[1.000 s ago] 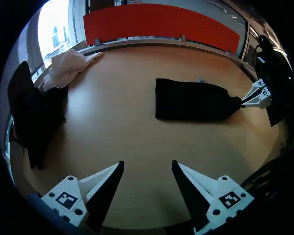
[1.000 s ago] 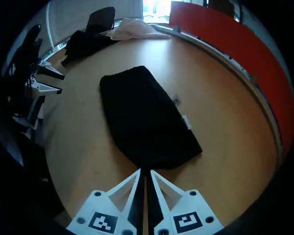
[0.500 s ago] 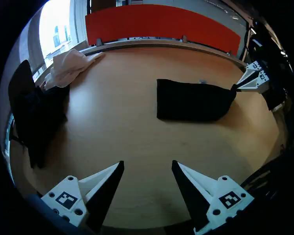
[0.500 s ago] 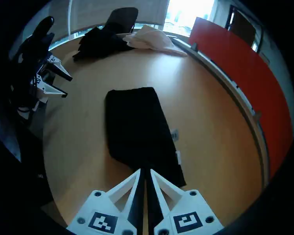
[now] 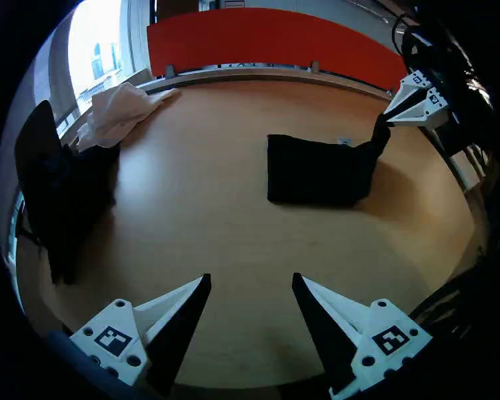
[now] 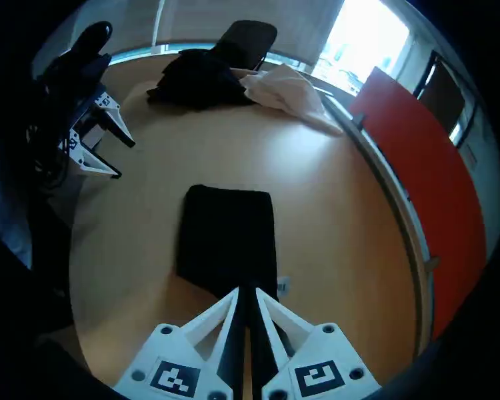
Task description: Fold towel
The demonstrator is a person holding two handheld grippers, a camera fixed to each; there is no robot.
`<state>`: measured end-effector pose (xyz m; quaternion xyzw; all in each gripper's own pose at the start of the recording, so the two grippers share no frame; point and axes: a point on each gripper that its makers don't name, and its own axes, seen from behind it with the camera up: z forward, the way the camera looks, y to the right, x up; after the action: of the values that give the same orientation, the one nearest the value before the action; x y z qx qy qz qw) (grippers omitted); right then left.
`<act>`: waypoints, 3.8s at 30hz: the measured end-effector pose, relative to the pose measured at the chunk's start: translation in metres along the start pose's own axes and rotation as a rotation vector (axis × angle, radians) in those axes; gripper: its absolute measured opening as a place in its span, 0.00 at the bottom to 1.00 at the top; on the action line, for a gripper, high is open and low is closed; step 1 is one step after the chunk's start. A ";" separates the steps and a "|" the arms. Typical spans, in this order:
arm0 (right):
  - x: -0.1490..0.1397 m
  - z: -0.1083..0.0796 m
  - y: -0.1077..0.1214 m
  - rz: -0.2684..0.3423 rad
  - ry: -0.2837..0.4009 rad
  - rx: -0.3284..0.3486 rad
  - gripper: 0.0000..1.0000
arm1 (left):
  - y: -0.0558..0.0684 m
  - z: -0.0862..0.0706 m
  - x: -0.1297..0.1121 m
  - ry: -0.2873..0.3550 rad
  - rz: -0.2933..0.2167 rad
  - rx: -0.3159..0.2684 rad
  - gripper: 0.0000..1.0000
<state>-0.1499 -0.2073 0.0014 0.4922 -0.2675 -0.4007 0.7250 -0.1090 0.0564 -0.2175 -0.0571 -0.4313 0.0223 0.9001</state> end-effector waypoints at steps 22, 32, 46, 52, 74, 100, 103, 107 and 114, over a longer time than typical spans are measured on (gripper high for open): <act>0.056 0.036 -0.004 -0.154 0.034 0.069 0.03 | -0.007 -0.002 -0.001 0.000 -0.019 0.010 0.90; 0.078 0.053 -0.006 -0.242 0.024 0.100 0.03 | -0.010 -0.003 -0.004 0.000 -0.032 0.014 0.90; 0.095 0.075 -0.013 -0.294 0.011 0.135 0.03 | -0.014 -0.003 -0.008 -0.001 -0.046 0.021 0.90; 0.090 0.076 -0.013 -0.275 0.007 0.135 0.03 | -0.016 -0.002 -0.008 -0.002 -0.046 0.021 0.90; -0.048 0.017 -0.033 0.180 -0.060 0.035 0.03 | -0.006 0.004 0.002 0.002 -0.015 0.000 0.90; -0.124 0.025 -0.099 0.583 -0.078 0.006 0.03 | -0.001 0.004 0.003 0.002 0.006 -0.008 0.90; -0.123 0.023 -0.100 0.593 -0.073 0.002 0.03 | -0.001 0.003 0.003 0.003 0.008 -0.008 0.90; -0.123 0.019 -0.100 0.607 -0.067 -0.006 0.03 | -0.001 0.003 0.003 0.003 0.008 -0.008 0.90; -0.134 0.010 -0.099 0.621 -0.078 -0.027 0.03 | -0.001 0.003 0.002 0.004 0.015 -0.011 0.90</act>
<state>-0.2610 -0.1187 -0.0854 0.3614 -0.4275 -0.1821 0.8084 -0.1095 0.0557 -0.2139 -0.0654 -0.4291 0.0265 0.9005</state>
